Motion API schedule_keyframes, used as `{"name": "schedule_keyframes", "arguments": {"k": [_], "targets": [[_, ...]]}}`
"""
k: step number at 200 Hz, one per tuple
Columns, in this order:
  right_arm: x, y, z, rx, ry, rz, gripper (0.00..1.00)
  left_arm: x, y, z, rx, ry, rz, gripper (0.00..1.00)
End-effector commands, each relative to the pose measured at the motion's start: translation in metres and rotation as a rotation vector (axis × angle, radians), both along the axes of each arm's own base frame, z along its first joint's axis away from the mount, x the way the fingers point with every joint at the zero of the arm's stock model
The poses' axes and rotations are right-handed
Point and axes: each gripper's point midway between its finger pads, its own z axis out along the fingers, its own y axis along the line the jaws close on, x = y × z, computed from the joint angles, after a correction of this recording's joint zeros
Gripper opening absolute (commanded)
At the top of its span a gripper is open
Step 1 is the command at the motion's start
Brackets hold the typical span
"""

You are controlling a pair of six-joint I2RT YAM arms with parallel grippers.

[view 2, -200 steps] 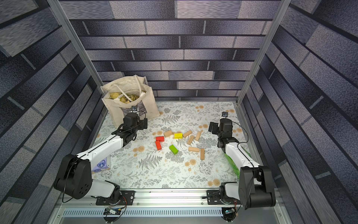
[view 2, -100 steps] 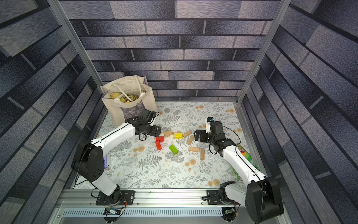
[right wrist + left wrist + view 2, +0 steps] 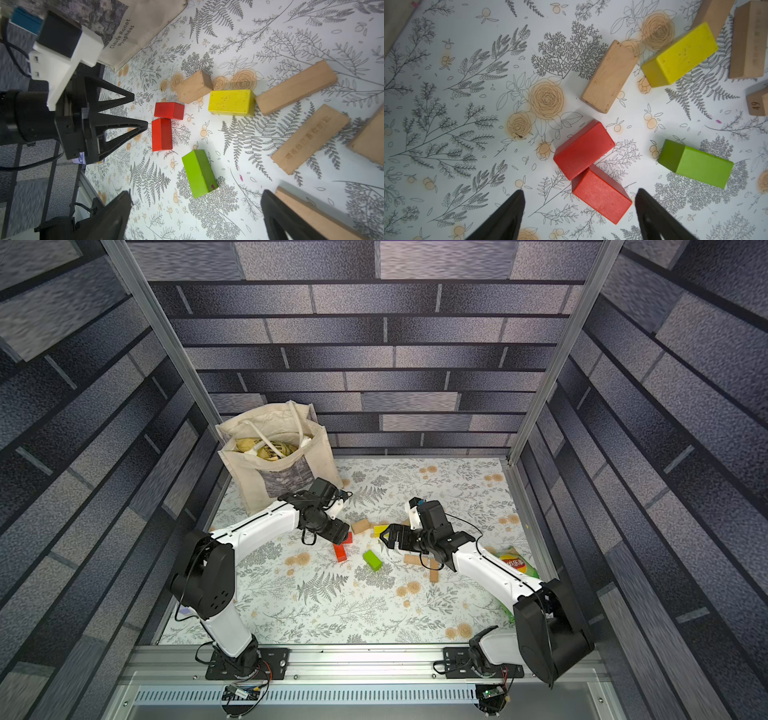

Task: Assemble the letter k with building blocks
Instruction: Pick up the building block from the center of the board.

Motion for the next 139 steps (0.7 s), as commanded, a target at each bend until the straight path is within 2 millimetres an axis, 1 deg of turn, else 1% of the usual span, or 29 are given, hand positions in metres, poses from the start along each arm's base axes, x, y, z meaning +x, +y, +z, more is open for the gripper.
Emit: {"name": "schedule_keyframes", "arguments": {"k": [1,18,42,66,100,120,139], "targets": [[-0.005,0.020,0.003,0.063,0.026,0.004,1.00,0.011,-0.008,0.006,0.013,-0.031,-0.065,0.85],[-0.009,0.030,0.001,0.059,0.029,0.015,1.00,0.015,-0.012,0.001,0.018,-0.012,-0.077,0.84],[-0.012,0.035,-0.004,0.035,0.029,0.003,1.00,0.016,-0.020,-0.004,0.001,0.010,-0.093,0.84],[-0.011,0.032,-0.010,0.001,0.034,-0.027,1.00,0.016,-0.022,-0.009,0.003,0.029,-0.102,0.84],[-0.009,0.026,-0.011,-0.026,0.005,-0.060,1.00,0.008,-0.022,-0.015,0.003,0.054,-0.119,0.83],[-0.008,0.023,-0.012,-0.043,-0.008,-0.072,1.00,0.007,-0.020,-0.021,0.026,0.066,-0.112,0.82],[-0.006,0.021,-0.013,-0.061,-0.019,-0.082,1.00,0.007,-0.022,-0.027,0.033,0.068,-0.116,0.82]]}}
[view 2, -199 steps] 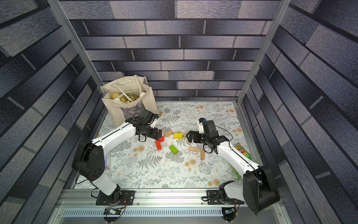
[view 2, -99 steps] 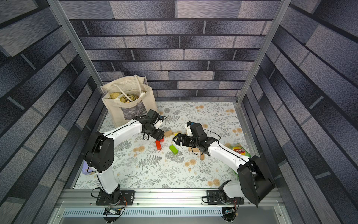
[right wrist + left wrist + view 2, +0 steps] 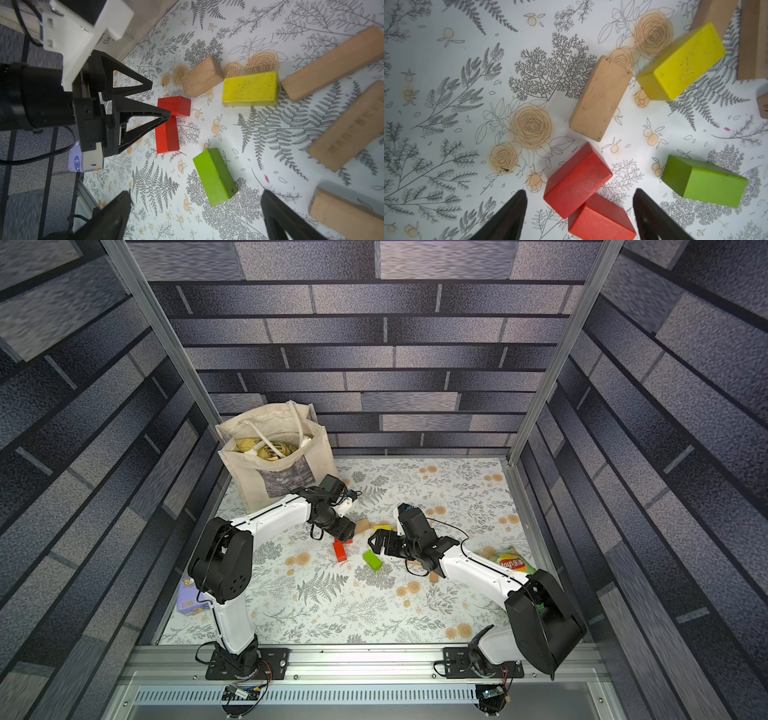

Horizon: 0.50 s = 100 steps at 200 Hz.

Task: Assemble the letter k with building blocks
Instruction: Pick up the building block from the center of the board.

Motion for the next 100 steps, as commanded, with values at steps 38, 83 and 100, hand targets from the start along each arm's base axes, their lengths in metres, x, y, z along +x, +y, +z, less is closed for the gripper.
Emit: {"name": "schedule_keyframes", "arguments": {"k": [38,83,100], "targets": [[0.002,-0.013,0.005,-0.093,-0.061,-0.027,1.00,0.001,-0.001,-0.019,0.061,0.027,-0.031,0.81],[0.003,-0.013,0.007,-0.063,-0.093,-0.042,1.00,0.004,0.001,-0.027,0.086,0.037,-0.032,0.80],[0.003,-0.014,0.007,-0.061,-0.100,-0.046,1.00,0.005,0.001,-0.028,0.091,0.040,-0.033,0.79]]}}
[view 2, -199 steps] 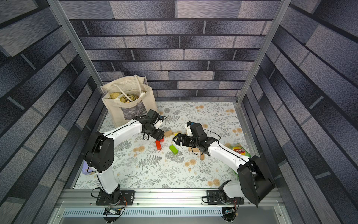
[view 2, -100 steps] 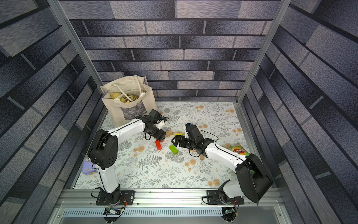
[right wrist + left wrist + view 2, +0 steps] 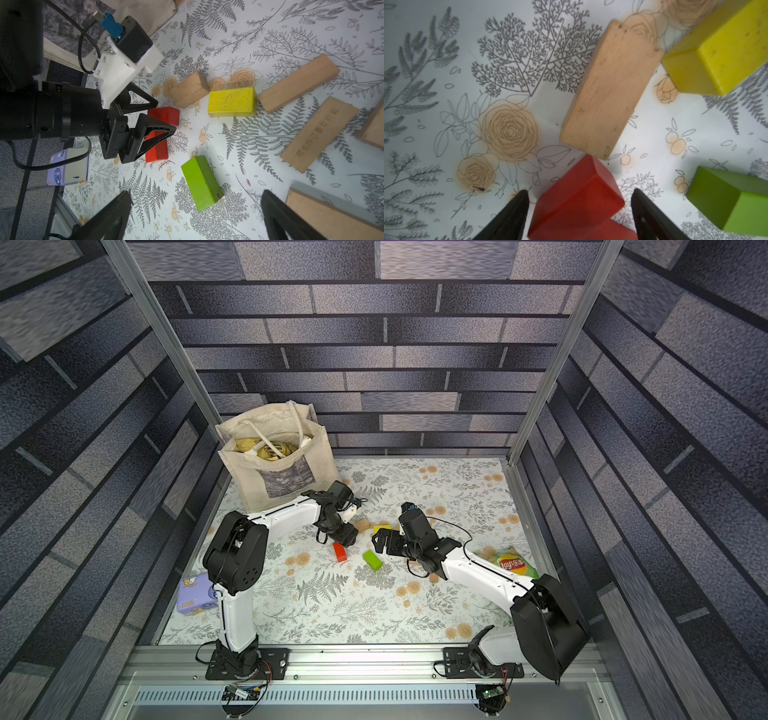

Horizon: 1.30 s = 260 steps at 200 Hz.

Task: Assemble the letter k with building blocks
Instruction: Pick up the building block from the center of the board.

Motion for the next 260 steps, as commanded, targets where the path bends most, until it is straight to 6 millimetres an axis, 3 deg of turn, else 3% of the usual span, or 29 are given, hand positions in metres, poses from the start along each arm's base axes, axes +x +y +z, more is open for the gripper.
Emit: {"name": "schedule_keyframes", "arguments": {"k": [1,90,128,157,187,223,260], "targets": [[-0.002,-0.002,0.003,-0.003,-0.036,0.001,1.00,0.004,0.000,0.004,0.023,-0.010,-0.027,0.79],[0.000,-0.014,-0.004,-0.001,-0.023,-0.094,1.00,0.001,0.002,-0.001,0.036,0.009,-0.035,0.69],[0.000,-0.012,-0.001,-0.011,-0.021,-0.071,1.00,0.000,0.001,-0.004,0.034,0.025,-0.041,0.59],[-0.001,-0.008,0.000,-0.019,-0.024,-0.043,1.00,0.000,0.004,-0.008,0.051,0.035,-0.037,0.56],[0.000,-0.001,0.002,-0.004,-0.021,-0.010,1.00,0.002,0.008,-0.009,0.064,0.025,-0.025,0.47],[0.002,0.007,0.004,0.003,-0.016,0.017,1.00,0.013,0.018,-0.004,0.081,-0.015,0.025,0.25],[0.003,0.013,0.006,0.004,-0.011,0.042,1.00,0.027,0.029,0.008,0.071,-0.077,0.103,0.16]]}}
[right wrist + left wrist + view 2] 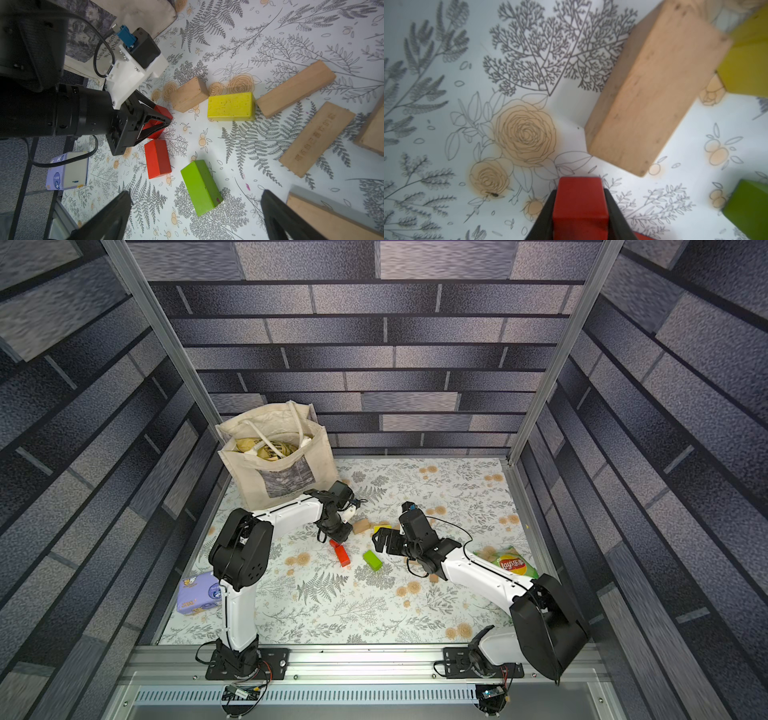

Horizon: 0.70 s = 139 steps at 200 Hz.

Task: Assemble the letter k with building blocks
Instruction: Pick up the building block from the center of the board, then place the building block at the center of the board.

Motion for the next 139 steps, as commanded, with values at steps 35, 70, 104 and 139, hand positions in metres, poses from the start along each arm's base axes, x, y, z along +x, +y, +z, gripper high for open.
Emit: {"name": "schedule_keyframes", "arguments": {"k": [35,70,104,139], "targets": [[0.000,0.013,0.008,-0.006,0.001,0.061,1.00,0.031,0.032,0.043,-0.029,-0.154,0.258,0.13],[0.002,0.015,0.005,-0.027,0.023,0.062,1.00,0.030,0.052,0.049,-0.037,-0.149,0.425,0.12],[0.002,0.017,0.005,-0.016,0.023,0.060,1.00,0.021,0.071,0.043,-0.028,-0.109,0.547,0.12],[0.002,0.018,0.001,-0.018,0.032,0.065,1.00,0.009,0.081,0.038,-0.054,-0.044,0.642,0.14]]}}
